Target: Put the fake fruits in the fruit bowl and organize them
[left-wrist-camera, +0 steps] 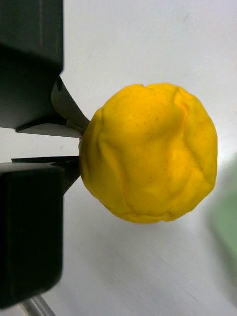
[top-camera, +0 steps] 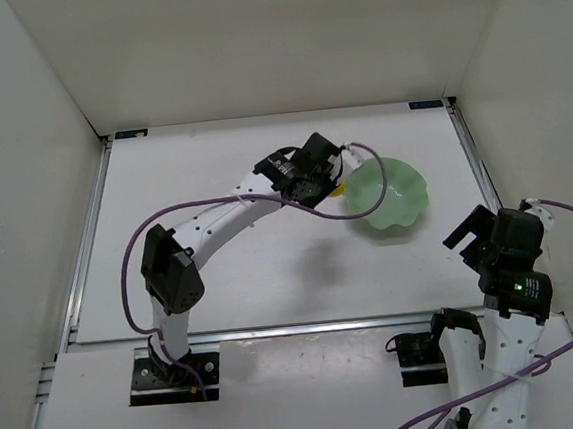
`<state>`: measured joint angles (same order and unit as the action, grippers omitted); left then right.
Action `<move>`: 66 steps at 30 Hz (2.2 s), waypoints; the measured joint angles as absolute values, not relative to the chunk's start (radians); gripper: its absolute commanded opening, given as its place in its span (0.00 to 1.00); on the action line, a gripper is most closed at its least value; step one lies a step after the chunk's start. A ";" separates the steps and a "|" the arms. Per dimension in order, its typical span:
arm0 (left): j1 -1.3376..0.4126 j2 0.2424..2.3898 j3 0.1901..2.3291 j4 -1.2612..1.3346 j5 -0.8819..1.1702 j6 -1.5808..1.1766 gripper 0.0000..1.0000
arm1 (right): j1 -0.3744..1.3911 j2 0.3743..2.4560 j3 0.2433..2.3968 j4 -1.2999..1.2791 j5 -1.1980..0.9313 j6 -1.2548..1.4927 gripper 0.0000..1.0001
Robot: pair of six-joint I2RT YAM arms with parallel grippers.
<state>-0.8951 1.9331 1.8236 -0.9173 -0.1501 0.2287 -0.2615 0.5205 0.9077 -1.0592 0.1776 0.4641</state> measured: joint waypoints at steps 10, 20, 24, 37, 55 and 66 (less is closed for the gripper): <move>-0.946 2.234 2.309 -0.792 -0.210 0.342 0.10 | -0.262 0.544 0.993 -1.075 0.267 0.524 1.00; -0.953 2.518 2.399 -0.724 -0.227 0.369 0.28 | -0.262 0.582 1.111 -1.067 0.281 0.523 1.00; -0.965 2.491 2.394 -0.697 -0.215 0.378 1.00 | -0.262 0.583 1.107 -1.067 0.268 0.515 1.00; -0.999 2.207 2.149 -0.676 -0.445 0.299 1.00 | -0.262 0.631 1.077 -1.056 0.181 0.497 1.00; -0.483 0.715 1.100 -1.286 -0.557 0.186 1.00 | -0.168 0.561 0.927 -1.046 0.127 0.509 1.00; -0.389 0.588 0.993 -1.347 -0.400 0.147 1.00 | -0.168 0.564 1.009 -1.106 0.104 0.495 1.00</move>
<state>-0.3889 0.5884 0.9932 -1.3468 -0.3996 0.1471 -0.1677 0.5636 1.0092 -1.1057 0.1043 0.4953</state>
